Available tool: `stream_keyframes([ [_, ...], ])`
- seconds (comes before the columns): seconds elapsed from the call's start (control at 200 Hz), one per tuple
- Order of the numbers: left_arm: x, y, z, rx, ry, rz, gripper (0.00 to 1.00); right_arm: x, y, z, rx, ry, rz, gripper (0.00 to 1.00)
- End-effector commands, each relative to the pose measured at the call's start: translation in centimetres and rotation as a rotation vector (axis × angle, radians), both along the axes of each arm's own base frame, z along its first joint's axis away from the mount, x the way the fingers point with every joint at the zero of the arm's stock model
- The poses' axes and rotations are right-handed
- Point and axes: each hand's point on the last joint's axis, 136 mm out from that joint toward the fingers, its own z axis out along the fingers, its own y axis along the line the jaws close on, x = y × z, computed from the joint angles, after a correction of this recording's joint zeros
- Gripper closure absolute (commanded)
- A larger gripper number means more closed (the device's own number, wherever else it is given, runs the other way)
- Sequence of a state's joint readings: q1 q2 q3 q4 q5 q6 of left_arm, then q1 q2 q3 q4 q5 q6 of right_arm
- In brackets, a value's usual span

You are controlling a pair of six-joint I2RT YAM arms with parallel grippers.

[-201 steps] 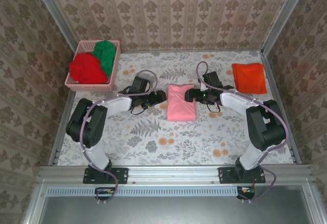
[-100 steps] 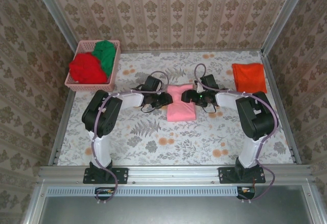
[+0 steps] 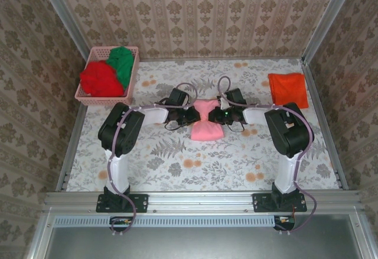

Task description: Fold and stack the t-shirts

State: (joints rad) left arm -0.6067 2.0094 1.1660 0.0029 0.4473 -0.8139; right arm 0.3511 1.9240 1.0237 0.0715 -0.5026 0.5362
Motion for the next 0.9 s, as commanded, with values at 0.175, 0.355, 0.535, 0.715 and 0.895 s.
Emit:
stream_keyframes([
  [0.175,-0.8,2.9,1.8,0.067,-0.12,0.058,0.24,-0.6,-4.6,0.7,-0.343,-0.025,0.097,1.0],
  [0.355,-0.4,3.8,6.3,0.086,-0.363,0.01,0.0,0.9,-11.1,2.8,-0.598,-0.055,0.108,1.0],
  [0.535,-1.2,2.1,9.2,0.098,-0.611,-0.157,0.0,3.1,-17.3,4.5,-0.788,-0.08,0.155,1.0],
  [0.715,-2.0,0.1,11.1,0.051,-0.746,-0.26,0.0,6.7,-21.8,6.6,-0.773,-0.114,0.123,1.0],
  [0.895,-2.1,-0.7,11.3,0.047,-0.772,-0.297,0.0,9.1,-24.7,9.1,-0.753,-0.121,0.116,1.0],
])
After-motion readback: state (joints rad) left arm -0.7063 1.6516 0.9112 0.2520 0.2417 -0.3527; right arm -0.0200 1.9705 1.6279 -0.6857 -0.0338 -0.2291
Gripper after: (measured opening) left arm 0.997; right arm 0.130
